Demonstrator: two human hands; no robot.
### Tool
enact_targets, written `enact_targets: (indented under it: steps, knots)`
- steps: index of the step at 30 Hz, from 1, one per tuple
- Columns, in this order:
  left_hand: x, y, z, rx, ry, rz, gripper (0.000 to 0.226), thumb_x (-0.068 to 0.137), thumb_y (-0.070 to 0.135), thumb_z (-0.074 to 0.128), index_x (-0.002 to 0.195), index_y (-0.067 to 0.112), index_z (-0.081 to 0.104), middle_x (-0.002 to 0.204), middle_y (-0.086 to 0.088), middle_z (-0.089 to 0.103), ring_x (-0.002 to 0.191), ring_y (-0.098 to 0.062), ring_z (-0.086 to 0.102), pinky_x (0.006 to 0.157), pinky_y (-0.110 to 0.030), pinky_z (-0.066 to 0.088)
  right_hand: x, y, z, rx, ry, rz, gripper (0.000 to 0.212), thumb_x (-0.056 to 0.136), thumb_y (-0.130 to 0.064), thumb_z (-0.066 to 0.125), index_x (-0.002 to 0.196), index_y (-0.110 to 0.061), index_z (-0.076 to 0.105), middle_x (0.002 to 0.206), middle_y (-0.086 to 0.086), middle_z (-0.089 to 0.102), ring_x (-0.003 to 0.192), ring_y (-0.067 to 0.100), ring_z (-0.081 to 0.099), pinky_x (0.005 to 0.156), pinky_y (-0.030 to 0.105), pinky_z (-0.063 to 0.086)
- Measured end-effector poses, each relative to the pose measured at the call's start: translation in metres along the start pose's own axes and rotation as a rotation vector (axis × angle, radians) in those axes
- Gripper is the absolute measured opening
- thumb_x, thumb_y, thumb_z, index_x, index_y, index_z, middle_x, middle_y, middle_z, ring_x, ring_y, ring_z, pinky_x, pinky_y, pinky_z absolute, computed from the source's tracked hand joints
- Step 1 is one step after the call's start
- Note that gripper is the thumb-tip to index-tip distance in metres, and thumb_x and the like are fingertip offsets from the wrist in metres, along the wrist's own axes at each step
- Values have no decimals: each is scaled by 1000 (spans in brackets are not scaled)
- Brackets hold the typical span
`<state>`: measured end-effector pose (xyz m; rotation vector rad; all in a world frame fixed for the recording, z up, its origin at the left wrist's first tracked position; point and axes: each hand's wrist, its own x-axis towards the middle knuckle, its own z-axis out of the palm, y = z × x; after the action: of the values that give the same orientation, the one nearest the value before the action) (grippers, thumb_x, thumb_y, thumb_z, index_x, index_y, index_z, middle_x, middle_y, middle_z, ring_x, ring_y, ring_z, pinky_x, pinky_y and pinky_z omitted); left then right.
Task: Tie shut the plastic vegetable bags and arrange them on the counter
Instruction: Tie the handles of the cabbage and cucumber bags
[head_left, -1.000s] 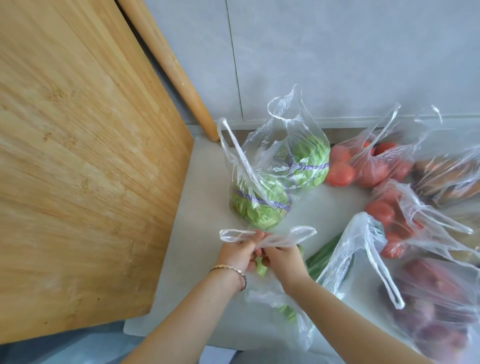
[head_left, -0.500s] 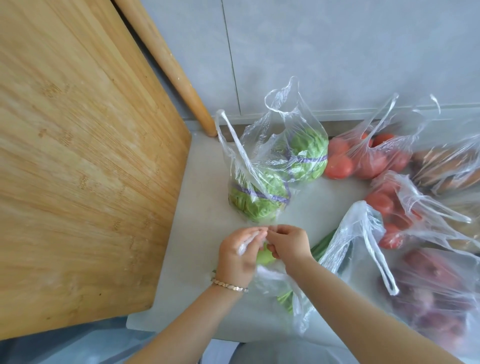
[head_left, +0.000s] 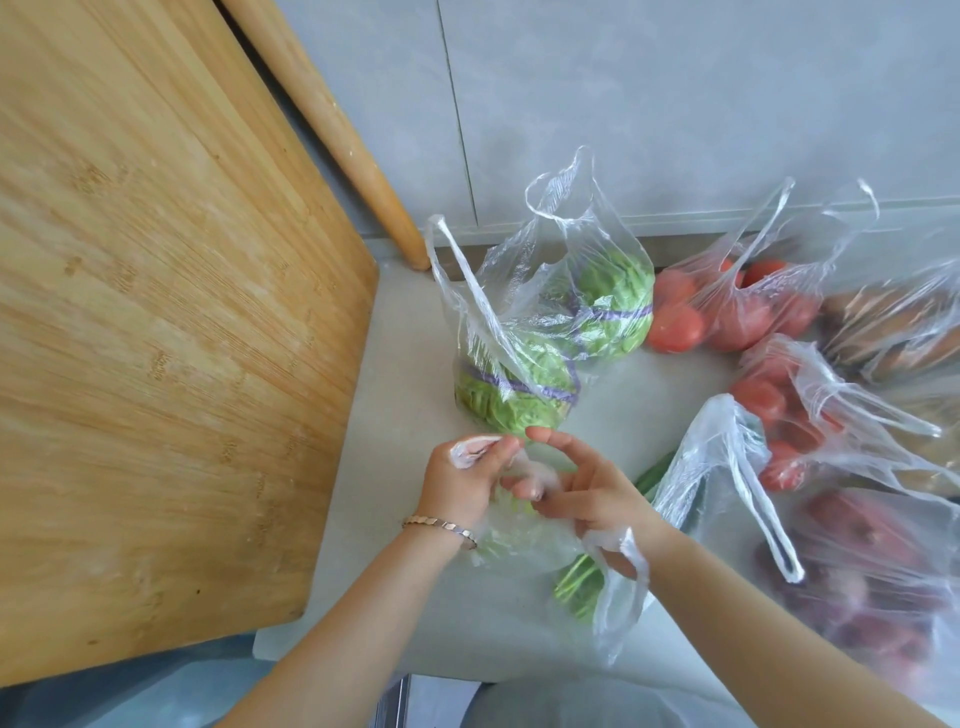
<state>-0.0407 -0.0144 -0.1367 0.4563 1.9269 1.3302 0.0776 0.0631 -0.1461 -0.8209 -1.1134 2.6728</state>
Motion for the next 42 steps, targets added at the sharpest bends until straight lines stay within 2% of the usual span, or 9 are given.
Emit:
enact_targets:
  steps: [3, 11, 17, 22, 24, 28, 32, 35, 42]
  knots:
    - [1, -6, 3, -68, -34, -175, 18, 76, 23, 68, 58, 19, 64, 53, -6, 59, 62, -23, 52, 65, -34, 43, -3, 2, 3, 33, 11, -109, 43, 61, 23, 64, 77, -15, 76, 61, 10, 69, 62, 19, 67, 65, 28, 56]
    - [1, -9, 0, -200, 149, -244, 29, 93, 17, 48, 65, 12, 55, 41, 6, 49, 35, -4, 41, 39, -14, 37, 1, -5, 10, -707, 410, -256, 27, 91, -4, 47, 71, -15, 61, 84, 3, 64, 70, 4, 54, 69, 6, 40]
    - [18, -30, -25, -186, 450, -274, 34, 96, 24, 40, 66, 14, 50, 70, -13, 65, 65, -21, 64, 74, -30, 54, -12, -17, -5, 279, 391, -196, 36, 86, -14, 47, 56, -5, 63, 66, 11, 65, 72, 20, 66, 80, 31, 56]
    - [15, -32, -38, -998, 501, -608, 23, 101, 12, 23, 111, 10, 44, 98, -12, 55, 99, -25, 60, 76, -30, 51, -28, -10, -27, 545, 616, -46, 6, 52, -3, 63, 49, -1, 58, 53, 12, 59, 56, 23, 60, 71, 27, 45]
    - [16, -34, -41, -1168, 560, -633, 32, 97, -1, 18, 107, 20, 40, 79, -10, 49, 74, -21, 60, 47, -19, 50, -27, -4, -27, 648, 735, 2, 18, 72, 2, 47, 55, -3, 46, 48, 9, 51, 43, 19, 52, 61, 27, 46]
    - [19, -22, -32, -844, 377, -514, 36, 99, 22, 31, 64, 17, 32, 37, 5, 35, 23, -4, 24, 25, -11, 17, -19, -15, -26, 663, 765, -81, 34, 76, -2, 35, 43, -9, 36, 38, 7, 44, 33, 17, 46, 53, 26, 40]
    - [5, 12, -14, -6, -132, -89, 20, 80, 27, 67, 79, 23, 48, 68, 8, 48, 49, -4, 39, 40, -19, 35, -8, -53, -6, 475, 559, -168, 35, 76, -10, 39, 42, -14, 38, 39, 2, 45, 43, 17, 47, 51, 22, 48]
    - [-2, 13, -1, 151, -436, -28, 28, 61, 36, 77, 83, 27, 62, 90, 10, 62, 86, -5, 57, 73, -12, 45, -1, -72, 21, 327, 395, -210, 40, 88, -9, 36, 50, -12, 47, 48, 3, 52, 52, 17, 54, 60, 27, 53]
    - [-7, 18, 1, -42, -23, -20, 25, 86, 10, 59, 61, 15, 60, 30, 9, 42, 30, 0, 33, 38, -13, 29, 11, -34, 21, -180, 448, -190, 25, 89, -1, 52, 114, -1, 51, 114, 17, 60, 93, 18, 57, 93, 30, 44]
